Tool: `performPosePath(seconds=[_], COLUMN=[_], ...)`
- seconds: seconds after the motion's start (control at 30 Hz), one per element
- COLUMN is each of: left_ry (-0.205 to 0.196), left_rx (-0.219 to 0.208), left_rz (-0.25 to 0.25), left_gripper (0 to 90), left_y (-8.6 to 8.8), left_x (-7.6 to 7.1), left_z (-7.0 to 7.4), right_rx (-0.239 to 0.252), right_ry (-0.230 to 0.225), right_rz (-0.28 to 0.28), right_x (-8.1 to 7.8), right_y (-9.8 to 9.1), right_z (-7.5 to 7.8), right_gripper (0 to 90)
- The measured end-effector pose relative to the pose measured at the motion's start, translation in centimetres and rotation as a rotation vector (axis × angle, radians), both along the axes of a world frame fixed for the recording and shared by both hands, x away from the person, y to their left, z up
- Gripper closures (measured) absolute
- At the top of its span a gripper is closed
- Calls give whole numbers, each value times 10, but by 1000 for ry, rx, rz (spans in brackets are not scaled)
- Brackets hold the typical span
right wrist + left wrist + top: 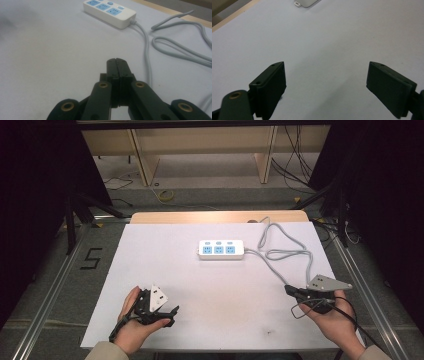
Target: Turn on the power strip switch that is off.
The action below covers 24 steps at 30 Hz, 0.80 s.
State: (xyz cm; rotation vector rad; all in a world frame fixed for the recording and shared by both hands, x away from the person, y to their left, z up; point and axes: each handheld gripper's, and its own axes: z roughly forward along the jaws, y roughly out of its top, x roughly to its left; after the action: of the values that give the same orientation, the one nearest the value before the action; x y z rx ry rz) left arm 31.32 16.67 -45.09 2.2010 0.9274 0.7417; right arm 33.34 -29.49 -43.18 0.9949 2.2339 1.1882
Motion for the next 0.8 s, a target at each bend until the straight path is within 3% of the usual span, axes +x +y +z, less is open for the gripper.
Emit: performPosePath(seconds=[0.33, 0.8], left_ry=[2, 0], left_rx=[5, 3], left_rz=[-6, -5], left_gripper=[155, 156], left_y=[-3, -4], left_x=[2, 4], left_z=[-1, -2], right_rx=[6, -1], right_ry=[-12, -12], right_rz=[16, 26], right_x=[25, 45], right_y=[32, 51], right_z=[7, 10], right_gripper=[900, 900])
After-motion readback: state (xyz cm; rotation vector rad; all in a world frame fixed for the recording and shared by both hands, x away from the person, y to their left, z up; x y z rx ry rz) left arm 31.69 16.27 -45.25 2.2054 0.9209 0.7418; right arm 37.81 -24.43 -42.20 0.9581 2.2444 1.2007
